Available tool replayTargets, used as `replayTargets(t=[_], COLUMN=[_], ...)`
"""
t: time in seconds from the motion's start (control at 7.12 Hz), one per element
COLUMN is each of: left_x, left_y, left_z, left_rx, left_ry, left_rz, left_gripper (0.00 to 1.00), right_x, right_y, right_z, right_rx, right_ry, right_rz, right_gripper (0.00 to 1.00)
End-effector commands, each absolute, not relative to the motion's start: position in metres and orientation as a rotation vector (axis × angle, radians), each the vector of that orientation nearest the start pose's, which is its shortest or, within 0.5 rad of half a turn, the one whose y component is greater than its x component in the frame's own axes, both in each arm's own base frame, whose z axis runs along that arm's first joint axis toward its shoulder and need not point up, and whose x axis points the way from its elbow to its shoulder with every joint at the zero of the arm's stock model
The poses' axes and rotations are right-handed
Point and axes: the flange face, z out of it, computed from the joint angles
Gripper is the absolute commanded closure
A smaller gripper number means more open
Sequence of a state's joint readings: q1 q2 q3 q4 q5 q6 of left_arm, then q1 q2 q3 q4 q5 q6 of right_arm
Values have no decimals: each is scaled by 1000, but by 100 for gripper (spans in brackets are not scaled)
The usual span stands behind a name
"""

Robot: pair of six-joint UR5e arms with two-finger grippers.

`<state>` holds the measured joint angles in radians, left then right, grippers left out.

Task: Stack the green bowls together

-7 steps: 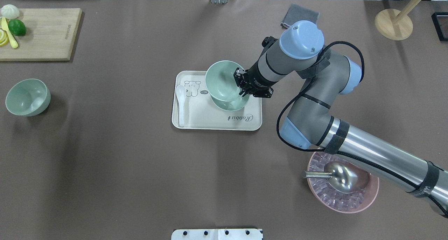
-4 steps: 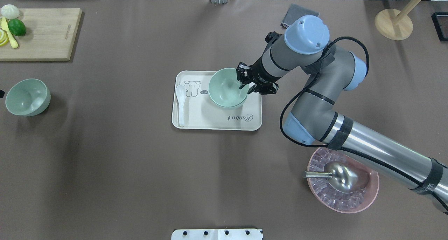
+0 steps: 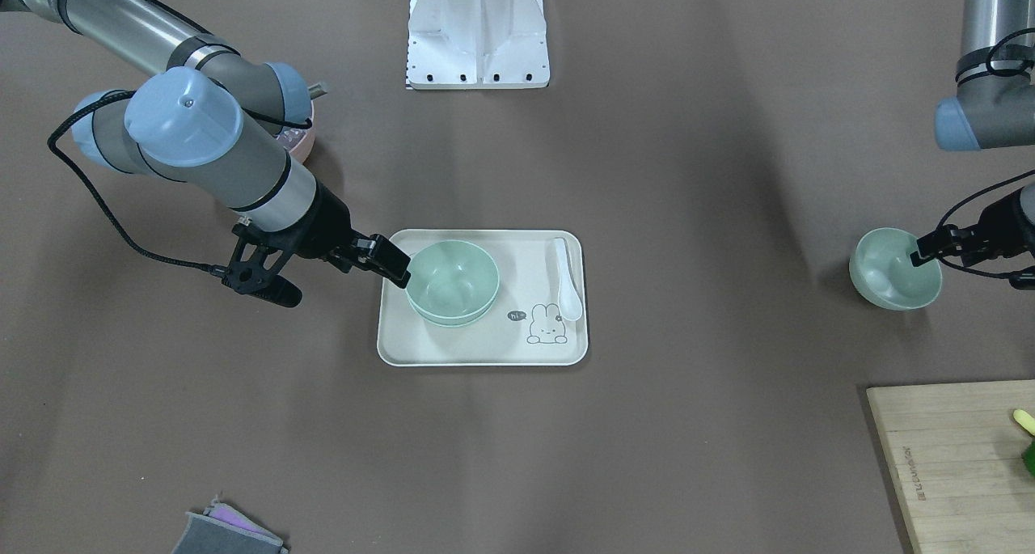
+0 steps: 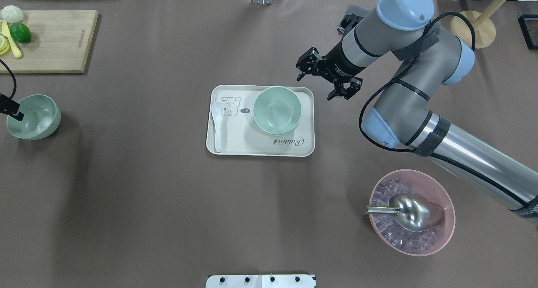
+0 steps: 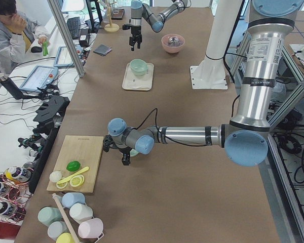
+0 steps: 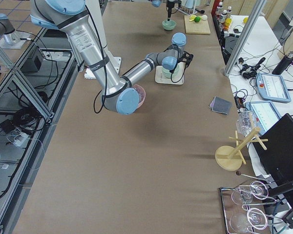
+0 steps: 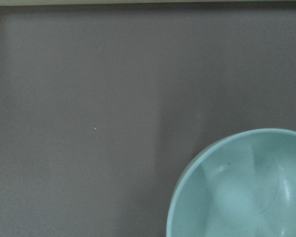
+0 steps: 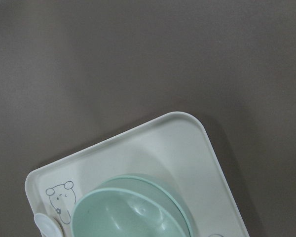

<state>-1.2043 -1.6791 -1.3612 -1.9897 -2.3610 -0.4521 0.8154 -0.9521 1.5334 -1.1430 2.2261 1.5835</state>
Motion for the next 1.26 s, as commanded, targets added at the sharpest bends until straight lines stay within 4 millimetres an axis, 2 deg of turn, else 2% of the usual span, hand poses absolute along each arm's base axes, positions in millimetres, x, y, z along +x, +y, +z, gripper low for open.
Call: replayTargets(t=[0.0, 0.14, 0.28, 0.42, 0.56, 0.7, 0.84, 0.98, 1.12], left_x=[151, 153, 153, 162, 171, 176, 224, 295, 333], left_y=[-542, -543, -544, -563, -577, -584, -586, -567, -564], left_z=[663, 661, 656, 626, 587, 537, 466, 396, 340], left_rx=[-50, -48, -43, -11, -28, -52, -84, -143, -170], left_ry=[836, 838, 846, 870, 918, 953, 995, 1032, 1065], left_rz=[51, 53, 57, 73, 71, 15, -49, -83, -121], left_gripper=[83, 100, 100, 100, 100, 100, 100, 100, 100], right_x=[-405, -399, -393, -383, -350, -293, -236, -186, -142], right_y=[-561, -557, -561, -564, -572, -572, -572, -569, -550], right_z=[270, 279, 280, 292, 322, 367, 413, 454, 509], right_rx=[-174, -164, -161, -170, -151, -115, -90, -58, -18], right_ry=[-1121, -1117, -1117, -1108, -1093, -1084, -1076, -1063, -1022], right_rz=[403, 383, 391, 394, 369, 300, 254, 216, 168], right_gripper=[0, 0, 0, 0, 0, 0, 0, 0, 0])
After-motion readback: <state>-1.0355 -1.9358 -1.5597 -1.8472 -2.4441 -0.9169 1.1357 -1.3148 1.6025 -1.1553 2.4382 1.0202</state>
